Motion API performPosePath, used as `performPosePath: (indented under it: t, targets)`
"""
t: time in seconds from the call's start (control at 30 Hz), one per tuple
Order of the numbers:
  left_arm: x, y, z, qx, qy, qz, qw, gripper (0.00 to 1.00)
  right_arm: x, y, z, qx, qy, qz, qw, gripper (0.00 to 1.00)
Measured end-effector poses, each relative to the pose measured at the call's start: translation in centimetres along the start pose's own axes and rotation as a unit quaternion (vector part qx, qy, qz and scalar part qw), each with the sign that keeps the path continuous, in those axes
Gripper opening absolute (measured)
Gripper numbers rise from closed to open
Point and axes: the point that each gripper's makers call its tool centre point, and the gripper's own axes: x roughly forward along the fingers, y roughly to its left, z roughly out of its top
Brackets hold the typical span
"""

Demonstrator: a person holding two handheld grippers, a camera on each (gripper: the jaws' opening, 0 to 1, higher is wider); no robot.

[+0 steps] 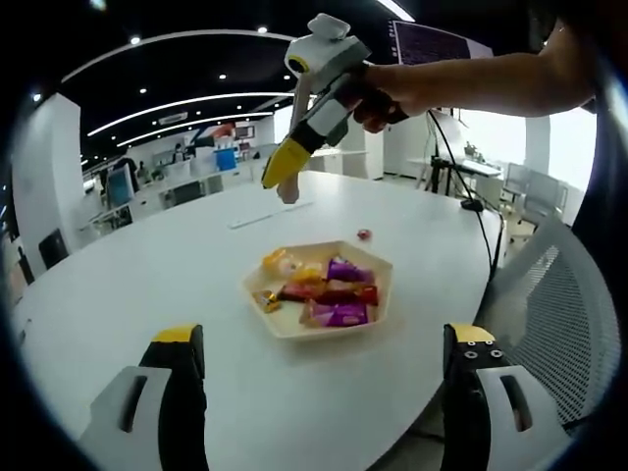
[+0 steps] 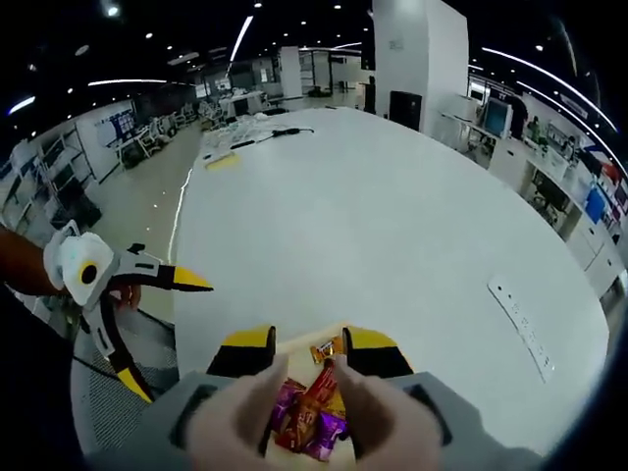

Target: Place the target food into the container with the food tongs after gripping and lifting it, then release it inside without dropping or visibly crushing the food.

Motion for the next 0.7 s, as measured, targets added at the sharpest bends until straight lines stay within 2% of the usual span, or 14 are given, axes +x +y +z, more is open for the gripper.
performPosePath:
  t: [0.3, 0.7]
  targets:
    - [0.0, 0.1, 0.0, 0.000, 0.000, 0.001, 1.0000, 0.98, -1.3, -1.2, -0.3, -0.006, -0.003, -0.005, 1.0000, 0.27]
    - [0.0, 0.0, -0.1, 0.001, 0.002, 0.001, 1.0000, 0.99, -3.0, -3.0, -2.0, -0.014, -0.006, -0.008, 0.9999, 0.28]
